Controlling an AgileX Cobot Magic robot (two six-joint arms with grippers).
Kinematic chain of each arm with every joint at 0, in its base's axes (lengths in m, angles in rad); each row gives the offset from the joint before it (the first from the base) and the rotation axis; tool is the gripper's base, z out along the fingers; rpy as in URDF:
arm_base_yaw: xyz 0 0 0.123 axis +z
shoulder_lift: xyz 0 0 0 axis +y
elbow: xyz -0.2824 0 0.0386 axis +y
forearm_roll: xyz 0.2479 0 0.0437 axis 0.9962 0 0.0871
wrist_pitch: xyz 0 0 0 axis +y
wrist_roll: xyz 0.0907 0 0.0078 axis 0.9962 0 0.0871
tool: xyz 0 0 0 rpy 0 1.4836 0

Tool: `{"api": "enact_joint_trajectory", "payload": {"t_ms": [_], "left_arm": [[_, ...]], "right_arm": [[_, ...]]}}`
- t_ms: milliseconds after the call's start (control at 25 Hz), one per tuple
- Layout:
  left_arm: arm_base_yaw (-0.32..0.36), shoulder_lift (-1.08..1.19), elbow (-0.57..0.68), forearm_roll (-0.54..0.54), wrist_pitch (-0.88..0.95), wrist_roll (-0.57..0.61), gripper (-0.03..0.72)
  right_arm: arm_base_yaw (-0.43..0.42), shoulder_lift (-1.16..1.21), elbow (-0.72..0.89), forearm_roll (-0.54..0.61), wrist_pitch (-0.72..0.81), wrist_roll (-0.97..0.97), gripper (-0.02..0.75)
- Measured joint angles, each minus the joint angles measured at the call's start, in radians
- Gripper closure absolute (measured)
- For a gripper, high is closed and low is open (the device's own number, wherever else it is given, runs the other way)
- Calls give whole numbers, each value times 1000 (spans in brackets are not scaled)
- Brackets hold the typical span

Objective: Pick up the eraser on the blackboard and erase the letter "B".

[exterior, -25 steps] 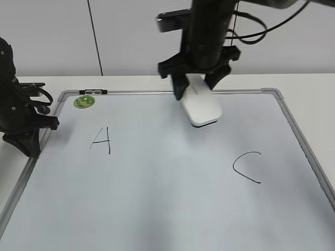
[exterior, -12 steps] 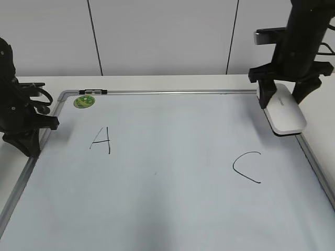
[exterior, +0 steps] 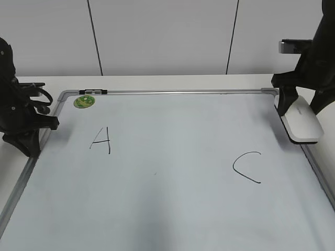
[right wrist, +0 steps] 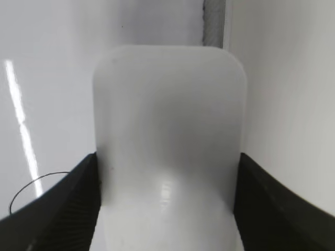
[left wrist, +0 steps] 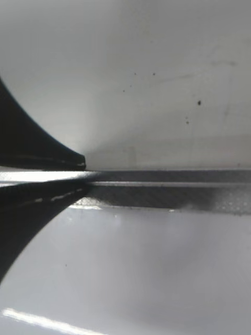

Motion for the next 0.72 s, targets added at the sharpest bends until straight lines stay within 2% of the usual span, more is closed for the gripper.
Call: {"api": "enact_joint_trajectory", "payload": {"t_ms": [720], "left_arm": [[0, 0, 0, 0, 0, 0, 656]], "right_arm": [[-13, 103, 0, 22, -8, -32, 220]]}}
